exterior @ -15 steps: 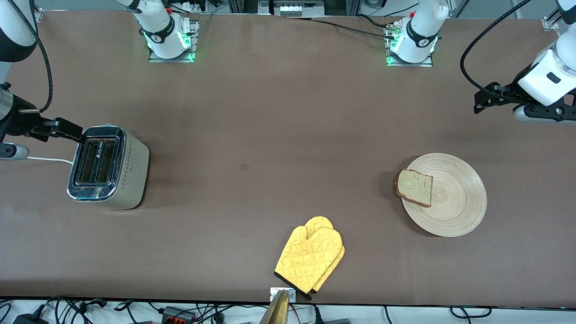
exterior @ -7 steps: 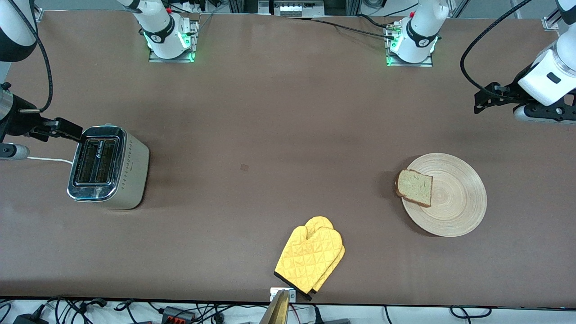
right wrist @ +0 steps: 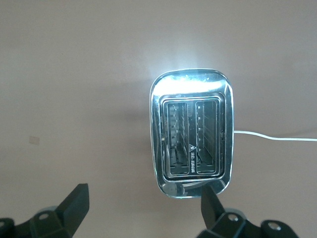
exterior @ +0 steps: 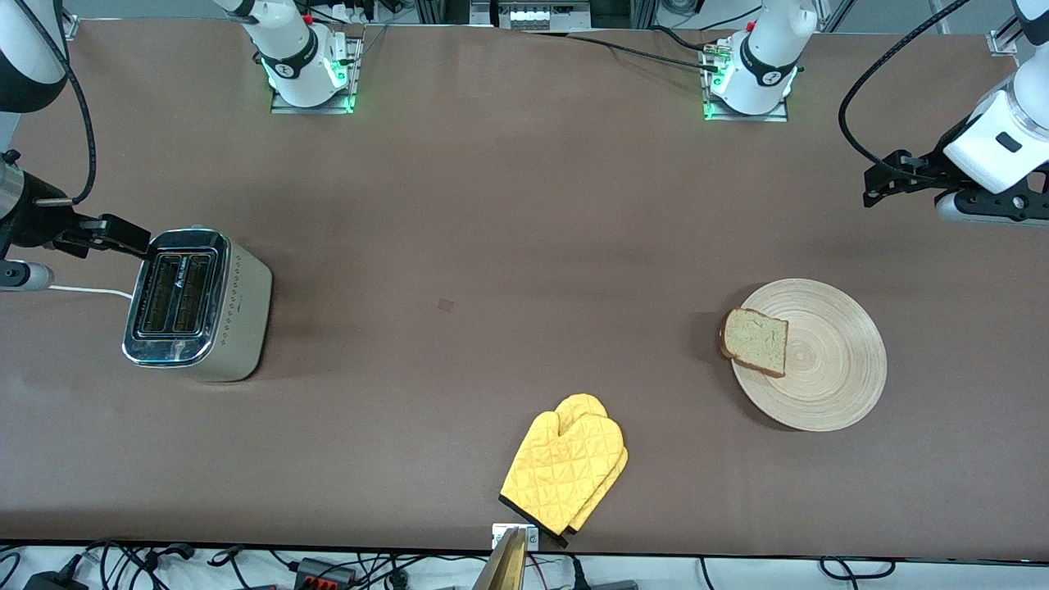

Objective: Move plate and put bread in toaster

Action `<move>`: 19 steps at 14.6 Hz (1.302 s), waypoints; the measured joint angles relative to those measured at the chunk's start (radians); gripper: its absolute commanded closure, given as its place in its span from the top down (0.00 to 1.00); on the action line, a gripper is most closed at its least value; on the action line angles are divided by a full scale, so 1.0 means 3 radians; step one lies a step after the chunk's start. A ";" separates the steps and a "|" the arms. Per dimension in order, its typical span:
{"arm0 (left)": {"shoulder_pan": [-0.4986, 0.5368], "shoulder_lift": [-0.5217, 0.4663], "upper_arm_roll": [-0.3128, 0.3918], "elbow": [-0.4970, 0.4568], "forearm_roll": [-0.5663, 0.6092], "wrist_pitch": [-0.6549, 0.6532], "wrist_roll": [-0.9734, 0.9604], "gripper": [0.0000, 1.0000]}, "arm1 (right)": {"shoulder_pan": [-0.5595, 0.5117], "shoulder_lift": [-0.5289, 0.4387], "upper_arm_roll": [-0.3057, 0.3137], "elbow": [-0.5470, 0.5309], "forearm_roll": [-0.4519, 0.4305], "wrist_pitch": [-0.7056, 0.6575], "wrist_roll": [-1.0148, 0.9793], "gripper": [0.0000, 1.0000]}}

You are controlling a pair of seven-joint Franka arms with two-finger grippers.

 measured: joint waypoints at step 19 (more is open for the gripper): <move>0.1478 0.1635 0.0059 0.0755 -0.0859 -0.0293 0.1577 1.00 | 0.0005 0.0000 0.0006 0.0002 0.0000 -0.0001 -0.0003 1.00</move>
